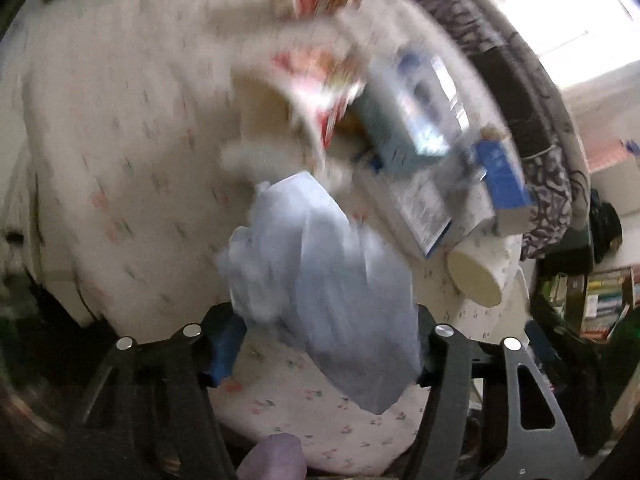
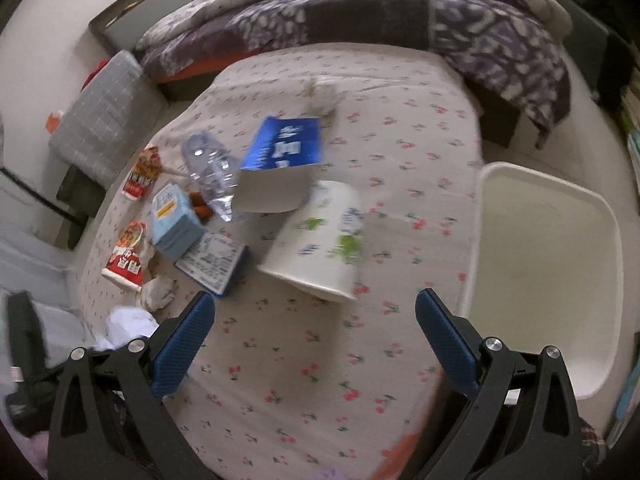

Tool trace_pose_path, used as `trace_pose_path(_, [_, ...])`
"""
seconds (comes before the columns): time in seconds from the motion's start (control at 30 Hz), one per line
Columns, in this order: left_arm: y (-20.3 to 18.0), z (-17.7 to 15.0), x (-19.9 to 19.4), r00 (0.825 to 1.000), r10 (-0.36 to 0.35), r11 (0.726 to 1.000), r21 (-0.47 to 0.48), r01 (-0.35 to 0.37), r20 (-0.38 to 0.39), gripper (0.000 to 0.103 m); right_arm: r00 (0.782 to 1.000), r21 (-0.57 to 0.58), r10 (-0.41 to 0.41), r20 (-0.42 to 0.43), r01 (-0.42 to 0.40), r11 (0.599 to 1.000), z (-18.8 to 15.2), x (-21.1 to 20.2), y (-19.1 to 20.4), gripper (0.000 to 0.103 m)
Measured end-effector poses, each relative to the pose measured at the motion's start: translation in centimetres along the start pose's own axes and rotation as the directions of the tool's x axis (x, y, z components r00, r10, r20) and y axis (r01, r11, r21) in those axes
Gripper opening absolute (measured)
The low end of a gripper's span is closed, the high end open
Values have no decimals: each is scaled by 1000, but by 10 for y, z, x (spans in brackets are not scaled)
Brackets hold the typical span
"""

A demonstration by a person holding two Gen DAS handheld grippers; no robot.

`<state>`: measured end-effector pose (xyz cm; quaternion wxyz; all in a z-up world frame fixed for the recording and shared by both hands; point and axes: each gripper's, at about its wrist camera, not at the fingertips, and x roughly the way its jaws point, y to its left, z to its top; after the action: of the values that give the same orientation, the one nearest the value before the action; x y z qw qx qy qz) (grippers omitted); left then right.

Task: Collect trash
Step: 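Grasp the crumpled white paper with the left tool while the right tool grasps the milk carton, then lift the paper with the left tool while the right tool carries the carton to the bin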

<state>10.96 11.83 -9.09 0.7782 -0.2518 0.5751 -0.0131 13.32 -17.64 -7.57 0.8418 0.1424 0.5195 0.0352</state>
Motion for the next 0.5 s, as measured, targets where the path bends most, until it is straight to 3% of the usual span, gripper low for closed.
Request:
trace_pose_path(0.17, [3,37,-54,986,17,996,86,-32,165,59,1000,-124,16,3,-15,992,11,16,49,97])
trace_pose_path(0.27, [1,64,-85,948,54,987,130,-99,312,59,1000,-225,15,21,-10,974,22,27,83,97])
trace_pose_path(0.43, [-5,87,-91,879,104,959,186,-212,465,59,1000,-400,12,-18,-18,916,50,59,135,97])
trace_pose_path(0.47, [-6,88,-87,877,113,956,188,-223,467,59,1000,-445,-1,-24,-10,895,52,66,145,97])
trace_pose_path(0.5, [-5,93,-85,889,109,959,188,-211,444,59,999,-488,-17,-27,1,873,54,73,153,96])
